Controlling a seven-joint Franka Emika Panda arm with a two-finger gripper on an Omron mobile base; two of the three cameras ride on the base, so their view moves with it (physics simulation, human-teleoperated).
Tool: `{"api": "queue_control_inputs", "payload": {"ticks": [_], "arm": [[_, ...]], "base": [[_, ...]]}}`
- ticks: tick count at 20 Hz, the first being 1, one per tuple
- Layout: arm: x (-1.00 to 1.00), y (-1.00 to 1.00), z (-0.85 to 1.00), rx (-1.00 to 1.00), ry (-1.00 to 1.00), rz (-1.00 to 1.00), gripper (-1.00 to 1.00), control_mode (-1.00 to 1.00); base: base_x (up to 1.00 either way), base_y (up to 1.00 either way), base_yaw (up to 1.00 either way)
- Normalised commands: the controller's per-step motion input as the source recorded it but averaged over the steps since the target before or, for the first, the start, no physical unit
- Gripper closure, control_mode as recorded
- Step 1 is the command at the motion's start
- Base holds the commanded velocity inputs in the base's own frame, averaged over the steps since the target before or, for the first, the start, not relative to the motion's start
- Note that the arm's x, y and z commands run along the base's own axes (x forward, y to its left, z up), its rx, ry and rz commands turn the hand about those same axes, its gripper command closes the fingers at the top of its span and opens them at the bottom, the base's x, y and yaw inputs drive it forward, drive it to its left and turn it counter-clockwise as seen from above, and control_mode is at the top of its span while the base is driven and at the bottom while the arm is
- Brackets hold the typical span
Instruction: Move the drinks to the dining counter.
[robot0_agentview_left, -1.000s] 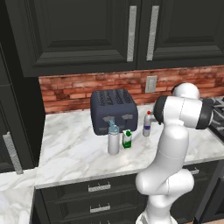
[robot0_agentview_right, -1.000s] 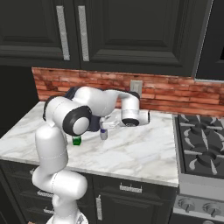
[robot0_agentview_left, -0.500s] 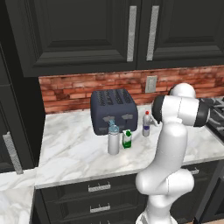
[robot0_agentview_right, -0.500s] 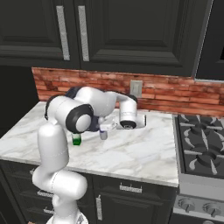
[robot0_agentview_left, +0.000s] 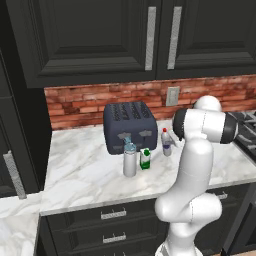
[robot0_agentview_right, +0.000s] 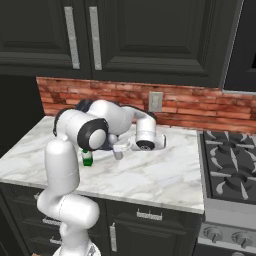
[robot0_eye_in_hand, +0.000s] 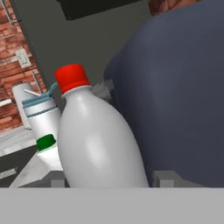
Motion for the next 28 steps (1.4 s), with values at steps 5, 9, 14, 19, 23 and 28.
{"api": "queue_control_inputs", "payload": {"ticks": [5, 9, 14, 19, 23, 28], "arm": [[-0.25, -0.55, 0.15, 0.12, 0.00, -0.01, 1.00, -1.00], [-0.33, -0.67, 0.24, 0.14, 0.00, -0.07, 1.00, -1.00], [-0.47, -0.58, 0.43, 0.13, -0.02, -0.18, 1.00, -1.00], [-0.56, -0.29, 0.80, 0.08, 0.00, -0.21, 1.00, -1.00], [-0.79, -0.25, 0.61, 0.08, 0.00, -0.24, 1.00, -1.00], [-0.88, -0.01, 0.36, 0.01, 0.02, -0.26, 1.00, -1.00]], "base": [[0.00, 0.00, 0.00], [0.00, 0.00, 0.00], [0.00, 0.00, 0.00], [0.00, 0.00, 0.00], [0.00, 0.00, 0.00], [0.00, 0.00, 0.00]]}}
